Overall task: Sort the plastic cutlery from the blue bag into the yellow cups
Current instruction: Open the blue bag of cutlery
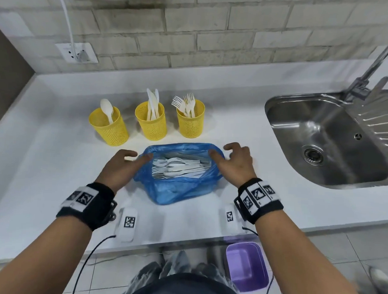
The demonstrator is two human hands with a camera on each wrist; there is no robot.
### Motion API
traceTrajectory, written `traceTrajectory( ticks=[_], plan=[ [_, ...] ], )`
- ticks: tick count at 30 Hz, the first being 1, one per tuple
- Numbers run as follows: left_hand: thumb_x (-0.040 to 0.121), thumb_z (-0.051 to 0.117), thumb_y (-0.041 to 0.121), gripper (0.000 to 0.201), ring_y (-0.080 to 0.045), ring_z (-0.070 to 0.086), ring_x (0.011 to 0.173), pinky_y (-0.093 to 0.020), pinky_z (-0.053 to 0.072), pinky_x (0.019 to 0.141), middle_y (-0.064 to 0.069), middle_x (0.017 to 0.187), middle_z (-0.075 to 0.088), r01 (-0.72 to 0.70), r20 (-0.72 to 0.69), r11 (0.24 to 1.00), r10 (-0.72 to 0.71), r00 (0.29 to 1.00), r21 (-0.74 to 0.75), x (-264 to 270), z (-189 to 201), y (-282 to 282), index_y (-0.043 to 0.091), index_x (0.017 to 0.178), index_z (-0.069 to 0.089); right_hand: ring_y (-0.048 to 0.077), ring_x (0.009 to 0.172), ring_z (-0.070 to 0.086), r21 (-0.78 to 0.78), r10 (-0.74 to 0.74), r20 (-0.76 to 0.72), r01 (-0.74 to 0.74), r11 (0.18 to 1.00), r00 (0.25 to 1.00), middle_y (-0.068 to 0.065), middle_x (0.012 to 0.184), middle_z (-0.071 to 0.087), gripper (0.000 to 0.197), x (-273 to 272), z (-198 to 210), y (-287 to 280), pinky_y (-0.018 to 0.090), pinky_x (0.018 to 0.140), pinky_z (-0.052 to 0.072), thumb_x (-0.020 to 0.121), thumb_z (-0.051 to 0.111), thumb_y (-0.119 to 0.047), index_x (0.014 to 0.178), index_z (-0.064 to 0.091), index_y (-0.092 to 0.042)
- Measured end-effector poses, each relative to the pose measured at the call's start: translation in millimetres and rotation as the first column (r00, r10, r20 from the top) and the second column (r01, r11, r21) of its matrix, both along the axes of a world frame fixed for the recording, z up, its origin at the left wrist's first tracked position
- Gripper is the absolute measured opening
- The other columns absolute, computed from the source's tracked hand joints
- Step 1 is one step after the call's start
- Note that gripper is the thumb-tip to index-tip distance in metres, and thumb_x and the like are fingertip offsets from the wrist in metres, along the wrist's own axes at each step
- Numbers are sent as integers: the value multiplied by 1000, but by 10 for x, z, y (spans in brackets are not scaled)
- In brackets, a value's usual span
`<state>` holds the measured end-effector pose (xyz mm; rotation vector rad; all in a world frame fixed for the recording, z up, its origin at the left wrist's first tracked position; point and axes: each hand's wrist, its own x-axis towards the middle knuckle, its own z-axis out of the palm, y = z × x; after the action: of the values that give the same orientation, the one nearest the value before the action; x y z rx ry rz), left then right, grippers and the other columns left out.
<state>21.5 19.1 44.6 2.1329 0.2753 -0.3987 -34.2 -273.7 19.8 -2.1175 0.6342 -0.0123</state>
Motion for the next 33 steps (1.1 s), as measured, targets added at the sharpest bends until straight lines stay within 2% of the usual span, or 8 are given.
traceTrajectory(
  ticks=[5, 12, 17, 20, 23, 26, 30, 33],
  plan=[
    [80, 78, 60, 47, -26, 67, 89, -35, 46, 72, 1, 86, 68, 220, -14, 900, -232, 973, 376, -278, -49, 57, 20, 99, 61, 20, 83, 65, 4, 79, -135, -79, 997, 988, 3, 104, 60, 61, -283, 124, 118, 32, 66, 54, 80, 73, -61, 108, 53, -11],
    [88, 63, -10, 10, -26, 73, 69, -28, 64, 65, -22, 83, 75, -84, -41, 962, 76, 996, -261, -338, -124, -5, -5, 92, 71, 34, 79, 72, 329, 83, 14, -83, 941, 996, 15, 83, 70, 15, -167, 13, 324, 52, 75, 63, 69, 64, -10, 82, 64, -5],
    [91, 36, -13, 27, -15, 59, 76, -46, 65, 63, -10, 73, 66, -624, -630, 421, 147, 763, -658, -283, -144, 13, 7, 90, 55, 22, 59, 62, 931, -157, -87, 136, 337, 984, 15, 71, 55, 34, -236, 2, 302, 31, 55, 51, 85, 35, 22, 76, 51, -7],
    [74, 31, -14, 41, -17, 59, 72, -52, 63, 59, -12, 73, 69, -700, -677, 308, 195, 709, -644, -304, -207, -21, 6, 101, 55, 21, 58, 64, 967, -203, -126, 166, 194, 971, 11, 70, 53, 38, -309, -80, 321, 33, 61, 48, 83, 28, 21, 75, 49, -9],
    [84, 42, -1, 20, -23, 61, 85, -50, 63, 74, -13, 88, 66, -669, -667, 385, 165, 727, -635, -359, -163, 9, 8, 96, 56, 29, 65, 61, 952, -189, -63, 116, 285, 980, 15, 77, 53, 21, -353, -81, 337, 43, 74, 50, 77, 38, 9, 82, 54, -5],
    [93, 59, 24, 10, -27, 63, 94, -45, 53, 98, -9, 94, 65, -484, -493, 710, 219, 842, -511, -400, -68, -11, 15, 94, 62, 34, 80, 69, 745, -135, 4, 87, 662, 991, 17, 91, 67, 17, -289, -85, 279, 50, 82, 58, 82, 59, -10, 99, 58, -7],
    [91, 73, 32, 26, -19, 65, 82, -33, 51, 74, -5, 96, 71, -128, -56, 977, 120, 991, -169, -311, -125, -90, 10, 104, 69, 26, 97, 69, 300, -12, -65, 31, 953, 998, 10, 110, 63, 65, -175, -92, 212, 45, 86, 60, 65, 76, -51, 118, 50, -23],
    [96, 68, 22, 27, -20, 53, 68, -32, 39, 62, -9, 80, 65, 26, 67, 998, -30, 997, 54, -235, -212, -120, -4, 91, 67, 19, 91, 63, 70, 102, -61, -98, 993, 993, 2, 103, 62, 39, -95, -55, 204, 23, 70, 50, 82, 75, -36, 112, 57, -19]
  ],
)
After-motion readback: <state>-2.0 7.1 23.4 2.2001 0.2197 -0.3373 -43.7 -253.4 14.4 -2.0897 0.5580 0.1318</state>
